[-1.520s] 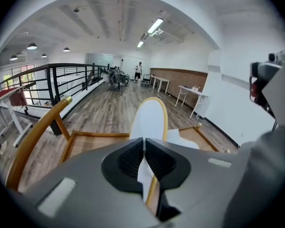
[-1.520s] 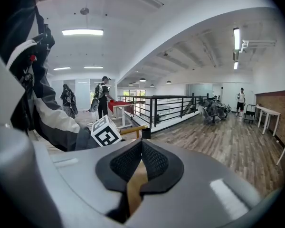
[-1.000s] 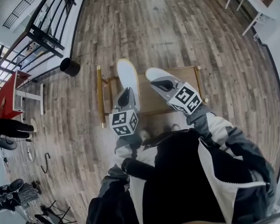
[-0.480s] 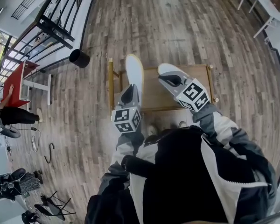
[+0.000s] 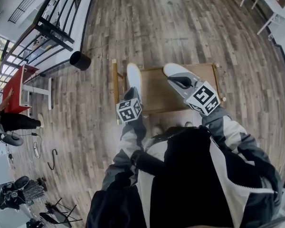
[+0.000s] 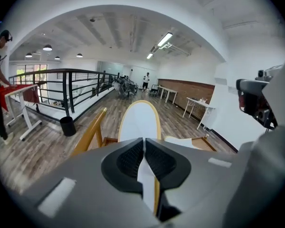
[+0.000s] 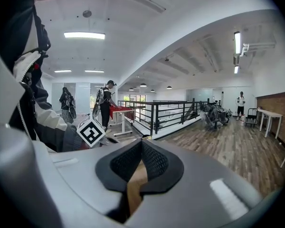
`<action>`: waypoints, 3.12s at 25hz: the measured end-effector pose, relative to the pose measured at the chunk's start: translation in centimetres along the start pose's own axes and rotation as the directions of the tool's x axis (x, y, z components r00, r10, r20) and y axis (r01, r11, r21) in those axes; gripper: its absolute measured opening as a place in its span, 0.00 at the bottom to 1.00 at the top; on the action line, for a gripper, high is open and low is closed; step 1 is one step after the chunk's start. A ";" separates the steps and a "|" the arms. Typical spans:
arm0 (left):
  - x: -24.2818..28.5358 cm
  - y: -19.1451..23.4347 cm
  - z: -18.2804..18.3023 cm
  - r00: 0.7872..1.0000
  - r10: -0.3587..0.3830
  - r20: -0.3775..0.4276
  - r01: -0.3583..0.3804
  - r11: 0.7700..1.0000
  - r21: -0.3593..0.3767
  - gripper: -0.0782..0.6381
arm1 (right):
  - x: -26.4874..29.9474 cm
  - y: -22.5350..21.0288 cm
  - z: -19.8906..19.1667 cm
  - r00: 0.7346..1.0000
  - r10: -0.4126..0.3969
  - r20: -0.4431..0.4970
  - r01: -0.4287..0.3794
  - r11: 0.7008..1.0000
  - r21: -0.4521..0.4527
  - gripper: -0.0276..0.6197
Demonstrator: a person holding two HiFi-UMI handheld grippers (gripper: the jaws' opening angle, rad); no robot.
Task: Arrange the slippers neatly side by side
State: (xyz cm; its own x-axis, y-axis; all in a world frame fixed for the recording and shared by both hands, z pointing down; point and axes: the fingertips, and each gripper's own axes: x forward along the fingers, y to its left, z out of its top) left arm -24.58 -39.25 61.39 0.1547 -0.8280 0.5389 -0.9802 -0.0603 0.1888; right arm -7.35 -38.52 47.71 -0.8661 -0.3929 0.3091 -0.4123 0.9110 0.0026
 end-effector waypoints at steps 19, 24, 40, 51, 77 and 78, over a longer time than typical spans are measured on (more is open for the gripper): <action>7.9 6.5 -8.3 0.961 0.084 -0.264 -0.080 0.996 0.025 0.15 | -3.4 -1.6 -2.5 0.981 -0.164 -0.107 0.165 0.986 0.000 0.05; 8.8 6.7 -8.1 0.957 0.093 -0.274 -0.085 0.996 0.041 0.15 | -3.5 -1.7 -2.8 0.978 -0.170 -0.117 0.172 0.985 0.003 0.05; 8.8 3.7 -5.1 0.965 0.038 -0.259 -0.019 0.997 0.076 0.38 | -3.2 -1.9 -3.1 0.985 -0.141 -0.102 0.149 0.986 0.076 0.05; 1.3 -10.2 10.0 0.949 -0.302 0.090 0.267 0.922 0.282 0.16 | -3.4 -3.8 -1.4 0.985 -0.174 -0.014 0.174 0.977 0.120 0.05; -9.2 -18.4 14.5 0.799 -0.545 0.255 0.440 0.818 0.371 0.13 | -0.8 -6.7 -5.8 0.976 -0.173 -0.136 0.182 0.982 0.056 0.20; -9.2 -18.2 14.4 0.801 -0.543 0.251 0.441 0.820 0.365 0.13 | -0.1 -7.2 -7.3 0.968 -0.176 -0.176 0.187 0.981 0.050 0.23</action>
State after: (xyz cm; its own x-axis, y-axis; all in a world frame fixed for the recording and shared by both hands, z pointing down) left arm -9.95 -38.58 41.21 0.6248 -0.7710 0.1231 -0.7807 -0.6180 0.0923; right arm -2.23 -44.12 54.56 -0.7164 -0.5187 0.4667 -0.5809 0.8138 0.0127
